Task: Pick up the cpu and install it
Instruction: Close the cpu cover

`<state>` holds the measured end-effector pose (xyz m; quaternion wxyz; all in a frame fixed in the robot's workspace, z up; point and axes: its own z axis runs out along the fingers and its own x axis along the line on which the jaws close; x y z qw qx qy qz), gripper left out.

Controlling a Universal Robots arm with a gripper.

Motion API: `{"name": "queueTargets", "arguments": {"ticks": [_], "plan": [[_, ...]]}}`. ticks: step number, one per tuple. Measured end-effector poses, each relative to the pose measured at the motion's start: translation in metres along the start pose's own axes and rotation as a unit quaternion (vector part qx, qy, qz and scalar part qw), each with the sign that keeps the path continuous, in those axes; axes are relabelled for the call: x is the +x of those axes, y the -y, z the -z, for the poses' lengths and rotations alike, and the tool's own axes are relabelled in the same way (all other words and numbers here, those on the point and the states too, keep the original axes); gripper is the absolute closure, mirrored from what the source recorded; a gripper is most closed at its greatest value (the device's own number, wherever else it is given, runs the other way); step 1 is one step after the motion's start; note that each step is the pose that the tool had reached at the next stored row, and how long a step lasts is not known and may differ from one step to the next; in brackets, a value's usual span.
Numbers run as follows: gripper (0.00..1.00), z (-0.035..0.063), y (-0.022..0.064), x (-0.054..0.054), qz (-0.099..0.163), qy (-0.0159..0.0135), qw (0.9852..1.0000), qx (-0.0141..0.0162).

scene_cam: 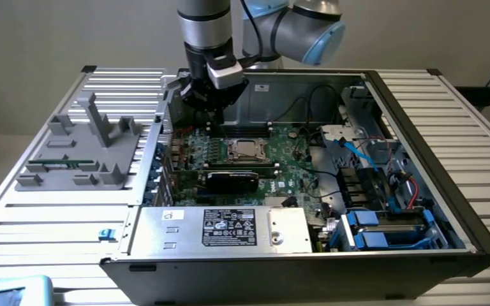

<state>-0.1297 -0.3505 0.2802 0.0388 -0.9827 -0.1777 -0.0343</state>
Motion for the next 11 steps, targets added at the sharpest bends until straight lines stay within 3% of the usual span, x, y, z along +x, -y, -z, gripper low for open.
{"name": "queueTargets", "arguments": {"ticks": [3, 7, 8, 11], "plan": [[0.88, 0.0000, 0.0000, 0.0000, -0.013, 0.0108, 0.9998, 0.0033], [0.88, 0.0000, 0.0000, 0.0000, -0.028, 0.0339, 0.9990, 0.0110], [0.88, 0.0000, -0.0001, 0.0000, -0.031, 0.0362, 0.9988, 0.0117], [0.88, 0.0000, -0.0001, 0.0001, -0.031, 0.0363, 0.9988, 0.0117]]}}
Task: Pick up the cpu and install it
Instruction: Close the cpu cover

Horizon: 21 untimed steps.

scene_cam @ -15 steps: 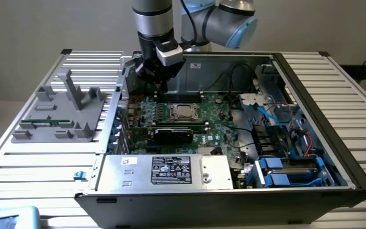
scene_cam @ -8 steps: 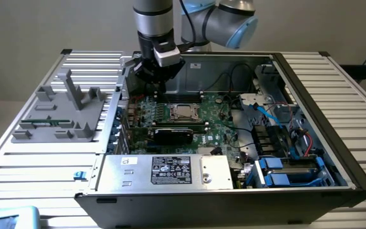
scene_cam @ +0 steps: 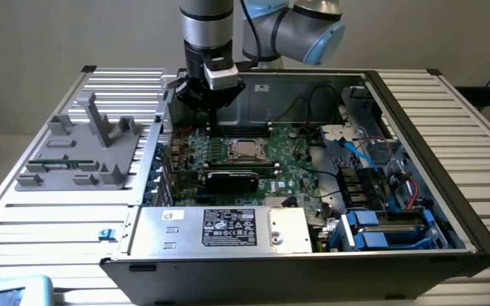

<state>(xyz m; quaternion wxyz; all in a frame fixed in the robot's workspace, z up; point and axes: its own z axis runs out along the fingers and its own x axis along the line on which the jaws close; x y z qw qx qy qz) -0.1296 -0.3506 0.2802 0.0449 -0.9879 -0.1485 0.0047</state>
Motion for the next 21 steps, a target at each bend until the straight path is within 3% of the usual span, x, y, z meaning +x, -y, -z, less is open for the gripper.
{"name": "queueTargets", "arguments": {"ticks": [4, 6, 7, 11, 12, 13, 19, 21], "plan": [[0.88, -0.0010, -0.0001, 0.0001, -0.019, -0.0014, 0.9998, 0.0001], [0.88, -0.0020, -0.0002, 0.0000, -0.030, -0.0008, 0.9995, 0.0005], [0.88, -0.0023, -0.0002, 0.0000, -0.035, 0.0009, 0.9994, 0.0010], [0.88, -0.0028, -0.0002, -0.0003, -0.044, 0.0138, 0.9989, 0.0057], [0.88, -0.0029, -0.0002, -0.0004, -0.046, 0.0155, 0.9988, 0.0084], [0.88, -0.0031, -0.0002, -0.0004, -0.047, 0.0152, 0.9987, 0.0125], [0.88, -0.0043, -0.0003, -0.0003, -0.058, 0.0088, 0.9974, 0.0426], [0.88, -0.0048, -0.0003, -0.0004, -0.062, 0.0073, 0.9968, 0.0505]]}}
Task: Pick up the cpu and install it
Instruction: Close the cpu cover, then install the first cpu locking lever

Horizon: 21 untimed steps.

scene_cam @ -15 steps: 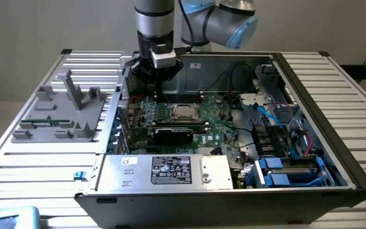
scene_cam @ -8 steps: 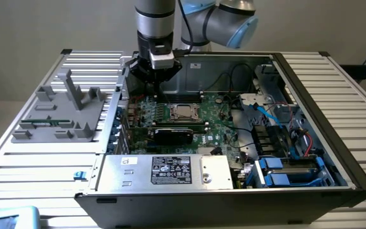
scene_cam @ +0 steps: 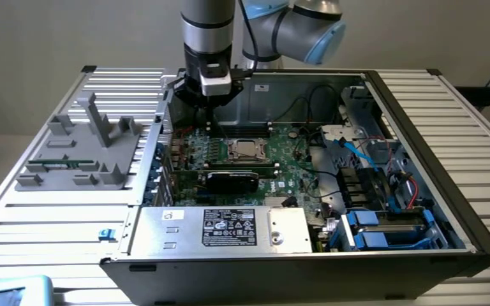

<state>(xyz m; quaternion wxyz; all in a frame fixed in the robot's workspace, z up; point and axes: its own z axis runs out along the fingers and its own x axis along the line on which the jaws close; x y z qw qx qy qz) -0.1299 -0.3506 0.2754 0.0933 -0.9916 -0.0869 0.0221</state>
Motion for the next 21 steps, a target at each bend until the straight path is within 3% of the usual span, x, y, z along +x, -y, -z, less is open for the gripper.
{"name": "queueTargets", "arguments": {"ticks": [3, 11, 16, 21], "plan": [[0.88, -0.0018, -0.0003, 0.000, -0.009, -0.0014, 0.9999, 0.0066], [0.88, -0.0079, -0.0015, 0.000, -0.033, 0.0020, 0.9994, 0.0135], [0.88, -0.0113, -0.0022, 0.000, -0.043, 0.0023, 0.9989, 0.0201], [0.88, -0.0114, -0.0022, 0.000, -0.044, 0.0024, 0.9988, 0.0205]]}}
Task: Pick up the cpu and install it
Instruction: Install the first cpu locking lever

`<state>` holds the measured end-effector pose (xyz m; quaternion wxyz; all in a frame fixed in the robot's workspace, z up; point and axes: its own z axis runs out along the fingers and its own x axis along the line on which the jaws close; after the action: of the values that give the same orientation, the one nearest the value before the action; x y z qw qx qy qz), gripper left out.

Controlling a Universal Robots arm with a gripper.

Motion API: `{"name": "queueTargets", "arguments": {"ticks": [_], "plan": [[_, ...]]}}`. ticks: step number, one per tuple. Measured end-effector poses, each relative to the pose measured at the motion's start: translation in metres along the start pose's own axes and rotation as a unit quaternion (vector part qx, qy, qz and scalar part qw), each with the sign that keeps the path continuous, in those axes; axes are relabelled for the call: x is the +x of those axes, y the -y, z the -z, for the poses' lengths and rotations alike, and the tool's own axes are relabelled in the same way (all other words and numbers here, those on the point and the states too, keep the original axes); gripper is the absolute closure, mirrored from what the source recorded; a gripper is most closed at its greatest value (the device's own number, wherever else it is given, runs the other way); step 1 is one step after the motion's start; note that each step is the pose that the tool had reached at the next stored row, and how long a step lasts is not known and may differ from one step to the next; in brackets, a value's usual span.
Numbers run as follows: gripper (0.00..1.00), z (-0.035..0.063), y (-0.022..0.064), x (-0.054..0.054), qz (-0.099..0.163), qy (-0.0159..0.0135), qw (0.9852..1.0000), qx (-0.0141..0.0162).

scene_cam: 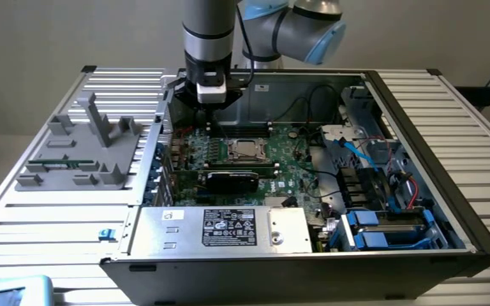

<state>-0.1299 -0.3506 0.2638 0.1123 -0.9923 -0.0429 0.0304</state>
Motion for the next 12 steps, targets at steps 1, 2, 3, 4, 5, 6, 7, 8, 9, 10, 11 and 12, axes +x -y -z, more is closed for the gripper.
{"name": "queueTargets", "arguments": {"ticks": [1, 2, 3, 4, 5, 6, 7, 8, 9, 10, 11, 12], "plan": [[0.88, 0.0000, 0.0000, 0.0000, 0.000, 0.0000, 1.0000, 0.0000], [0.88, 0.0000, 0.0000, 0.0000, 0.000, 0.0000, 1.0000, 0.0000], [0.88, 0.0000, 0.0000, 0.0000, 0.000, 0.0000, 1.0000, 0.0000], [0.88, 0.0000, 0.0000, 0.0000, 0.000, 0.0000, 1.0000, 0.0000], [0.88, 0.0000, 0.0000, 0.0000, 0.000, 0.0000, 1.0000, 0.0000], [0.88, 0.0000, 0.0000, 0.0000, 0.000, 0.0000, 1.0000, 0.0000], [0.88, 0.0000, 0.0000, 0.0000, 0.000, 0.0000, 1.0000, 0.0000], [0.88, -0.0001, 0.0000, 0.0000, 0.000, 0.0001, 1.0000, -0.0001], [0.88, -0.0004, -0.0001, 0.0000, 0.000, 0.0000, 1.0000, 0.0001], [0.88, -0.0008, -0.0001, 0.0000, 0.000, -0.0002, 1.0000, 0.0007], [0.88, -0.0012, -0.0001, 0.0000, 0.000, -0.0004, 1.0000, 0.0024], [0.88, -0.0018, -0.0001, 0.0001, 0.000, -0.0007, 1.0000, 0.0047]]}}
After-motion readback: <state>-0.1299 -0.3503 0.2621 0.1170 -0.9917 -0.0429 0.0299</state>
